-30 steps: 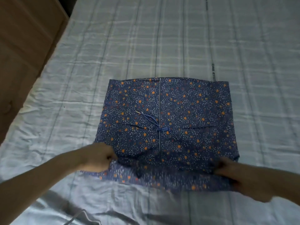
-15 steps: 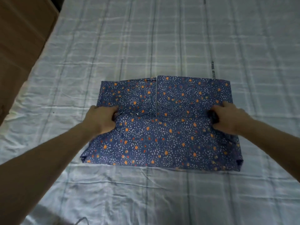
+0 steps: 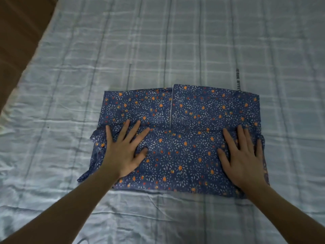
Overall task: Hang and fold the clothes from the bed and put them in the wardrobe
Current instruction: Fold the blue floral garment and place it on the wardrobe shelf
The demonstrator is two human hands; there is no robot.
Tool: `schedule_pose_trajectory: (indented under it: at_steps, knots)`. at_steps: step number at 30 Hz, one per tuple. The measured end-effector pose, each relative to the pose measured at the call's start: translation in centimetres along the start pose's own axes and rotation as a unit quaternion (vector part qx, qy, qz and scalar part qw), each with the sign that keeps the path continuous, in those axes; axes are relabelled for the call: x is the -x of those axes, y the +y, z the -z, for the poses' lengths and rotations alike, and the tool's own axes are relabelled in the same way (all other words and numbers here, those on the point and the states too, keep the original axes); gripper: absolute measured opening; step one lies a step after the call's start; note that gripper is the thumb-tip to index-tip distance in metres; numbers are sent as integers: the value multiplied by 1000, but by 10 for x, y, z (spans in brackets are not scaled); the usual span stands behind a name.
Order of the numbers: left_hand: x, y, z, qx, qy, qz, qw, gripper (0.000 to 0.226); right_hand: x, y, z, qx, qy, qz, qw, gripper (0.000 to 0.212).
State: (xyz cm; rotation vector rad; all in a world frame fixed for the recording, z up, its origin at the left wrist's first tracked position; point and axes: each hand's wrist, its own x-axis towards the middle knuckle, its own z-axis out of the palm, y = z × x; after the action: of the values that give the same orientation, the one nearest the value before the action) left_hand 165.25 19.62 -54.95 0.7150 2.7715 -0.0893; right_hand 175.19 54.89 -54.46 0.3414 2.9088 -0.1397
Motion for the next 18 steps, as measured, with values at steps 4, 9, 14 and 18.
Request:
schedule_pose_trajectory:
  at_steps: [4, 9, 14, 18]
  knots:
    - [-10, 3, -4, 15, 0, 9, 1000, 63, -8, -1, -12, -26, 3, -7, 1000, 66]
    - [-15, 1, -12, 11, 5, 1, 1000, 63, -14, 0, -19, -43, 14, 0, 999, 65]
    - [-16, 1, -11, 13, 16, -1, 1000, 63, -15, 0, -18, -46, 22, -2, 999, 65]
    - [-16, 0, -12, 14, 28, -1, 1000, 63, -15, 0, -18, -45, 31, -6, 999, 65]
